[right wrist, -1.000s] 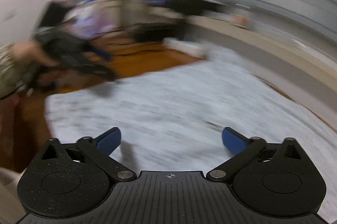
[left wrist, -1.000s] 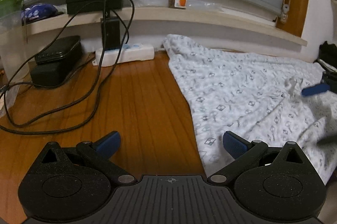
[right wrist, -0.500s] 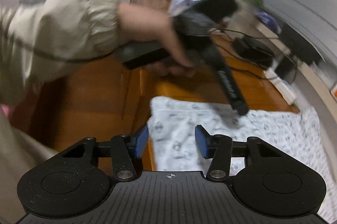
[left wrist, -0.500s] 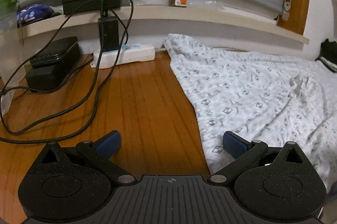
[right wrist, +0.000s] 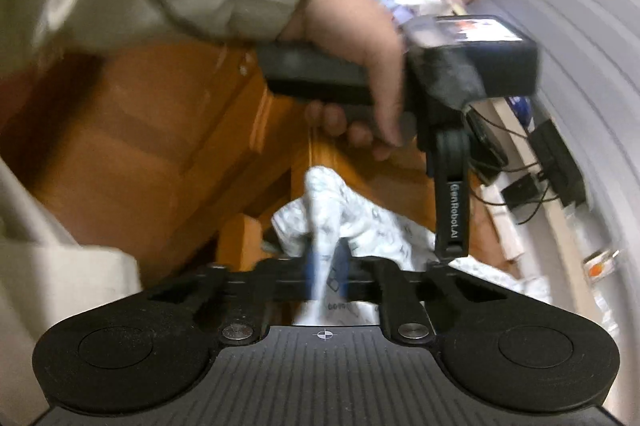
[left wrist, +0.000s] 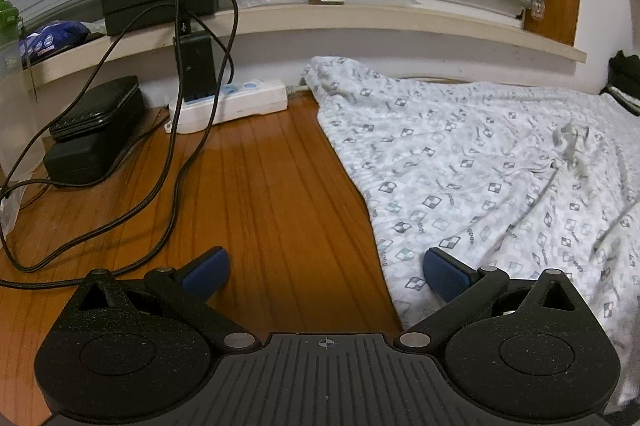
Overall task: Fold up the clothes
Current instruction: 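Grasp the garment corner with the right gripper and lift it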
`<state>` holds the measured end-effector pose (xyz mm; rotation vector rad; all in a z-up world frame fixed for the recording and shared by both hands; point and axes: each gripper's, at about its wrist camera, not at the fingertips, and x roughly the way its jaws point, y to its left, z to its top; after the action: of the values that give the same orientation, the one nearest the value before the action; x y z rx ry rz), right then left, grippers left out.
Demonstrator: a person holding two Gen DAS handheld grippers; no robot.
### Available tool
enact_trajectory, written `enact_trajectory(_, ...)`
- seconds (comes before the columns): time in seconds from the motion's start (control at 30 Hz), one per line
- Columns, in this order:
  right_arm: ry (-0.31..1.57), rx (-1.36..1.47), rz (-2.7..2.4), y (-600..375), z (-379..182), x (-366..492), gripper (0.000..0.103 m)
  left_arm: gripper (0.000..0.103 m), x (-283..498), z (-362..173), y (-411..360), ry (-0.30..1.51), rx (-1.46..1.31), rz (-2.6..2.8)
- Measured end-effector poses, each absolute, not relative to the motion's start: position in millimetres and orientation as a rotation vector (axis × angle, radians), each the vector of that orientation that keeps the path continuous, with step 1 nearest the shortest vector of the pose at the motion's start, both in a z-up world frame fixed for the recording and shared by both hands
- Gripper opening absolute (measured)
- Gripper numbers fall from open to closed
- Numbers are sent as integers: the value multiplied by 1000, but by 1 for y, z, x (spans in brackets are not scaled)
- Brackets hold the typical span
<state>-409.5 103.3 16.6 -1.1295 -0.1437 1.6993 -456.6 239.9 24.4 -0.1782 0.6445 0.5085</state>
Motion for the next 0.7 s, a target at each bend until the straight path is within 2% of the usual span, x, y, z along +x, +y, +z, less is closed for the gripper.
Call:
enact_trajectory(0.17, 46, -928, 1878, 95, 61, -385, 5, 103, -457, 25, 240, 644, -178, 504)
enact_trajectory(0.5, 70, -876, 1827, 96, 85, -351, 6, 103, -455, 25, 239, 653, -168, 490)
enact_trajectory(0.6, 69, -931, 1807, 97, 75, -354, 20, 103, -455, 25, 239, 653, -169, 492)
enact_trajectory(0.63, 68, -949, 1804, 96, 71, -357, 28, 103, -455, 25, 239, 653, -169, 492)
enact_trajectory(0.7, 62, -992, 1807, 95, 62, -364, 31, 103, -455, 25, 239, 652, -169, 492)
